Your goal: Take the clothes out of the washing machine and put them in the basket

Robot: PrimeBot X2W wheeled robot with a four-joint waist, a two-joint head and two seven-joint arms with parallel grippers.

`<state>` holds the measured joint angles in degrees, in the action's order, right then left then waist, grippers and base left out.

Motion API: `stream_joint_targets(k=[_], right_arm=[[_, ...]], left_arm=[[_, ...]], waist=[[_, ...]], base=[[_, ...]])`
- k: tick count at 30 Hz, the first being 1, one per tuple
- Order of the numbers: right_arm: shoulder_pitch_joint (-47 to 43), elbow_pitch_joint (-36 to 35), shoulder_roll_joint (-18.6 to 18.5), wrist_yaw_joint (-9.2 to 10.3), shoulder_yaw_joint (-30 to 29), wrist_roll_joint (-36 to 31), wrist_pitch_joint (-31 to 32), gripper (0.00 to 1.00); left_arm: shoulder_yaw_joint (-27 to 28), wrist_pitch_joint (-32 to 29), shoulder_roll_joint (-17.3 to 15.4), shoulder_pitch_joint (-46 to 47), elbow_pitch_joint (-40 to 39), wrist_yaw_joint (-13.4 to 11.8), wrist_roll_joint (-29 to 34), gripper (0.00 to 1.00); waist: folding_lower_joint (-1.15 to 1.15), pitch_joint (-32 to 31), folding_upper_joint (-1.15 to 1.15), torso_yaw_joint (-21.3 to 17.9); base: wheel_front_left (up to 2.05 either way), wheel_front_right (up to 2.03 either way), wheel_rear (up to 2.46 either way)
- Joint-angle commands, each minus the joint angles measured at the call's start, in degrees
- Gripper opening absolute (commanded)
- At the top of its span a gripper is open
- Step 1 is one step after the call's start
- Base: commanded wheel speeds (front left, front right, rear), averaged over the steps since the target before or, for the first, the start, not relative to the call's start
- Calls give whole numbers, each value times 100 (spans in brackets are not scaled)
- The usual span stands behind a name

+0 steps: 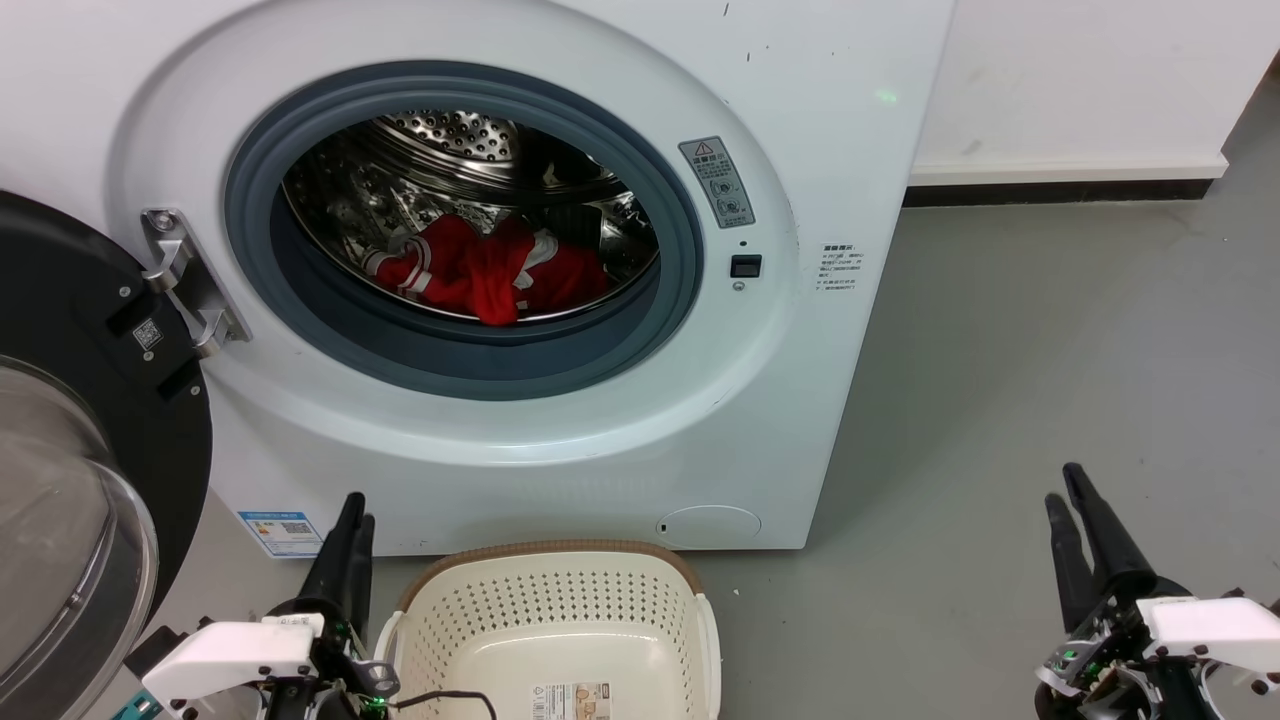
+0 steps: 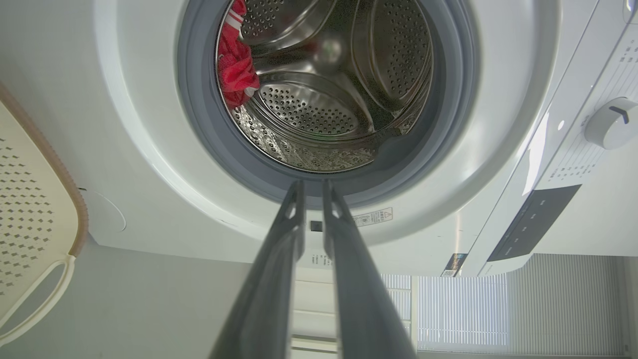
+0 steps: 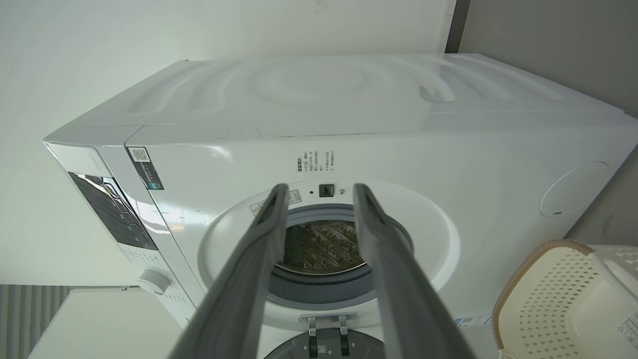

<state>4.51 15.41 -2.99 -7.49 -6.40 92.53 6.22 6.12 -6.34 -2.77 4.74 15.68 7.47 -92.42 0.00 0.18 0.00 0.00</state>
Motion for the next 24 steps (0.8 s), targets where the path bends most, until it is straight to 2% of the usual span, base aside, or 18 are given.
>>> stream_joint_targets(k=[1, 10, 24], right_arm=[[74, -118, -1, 0, 45, -50, -63, 100], [-4, -310, 0, 0, 142, -571, -322, 100], [-129, -642, 2, 0, 199, -2296, -672, 100]], left_arm=[[-48, 58, -10, 113, -92, 1, 28, 100], [-199, 322, -11, 165, -226, 1, 244, 100], [-243, 673, -12, 222, -399, -4, 1675, 100]], waist=[[0, 2, 0, 0], [0, 6, 0, 4], [0, -7, 0, 22]], base=[[0, 0, 0], [0, 0, 0], [0, 0, 0]])
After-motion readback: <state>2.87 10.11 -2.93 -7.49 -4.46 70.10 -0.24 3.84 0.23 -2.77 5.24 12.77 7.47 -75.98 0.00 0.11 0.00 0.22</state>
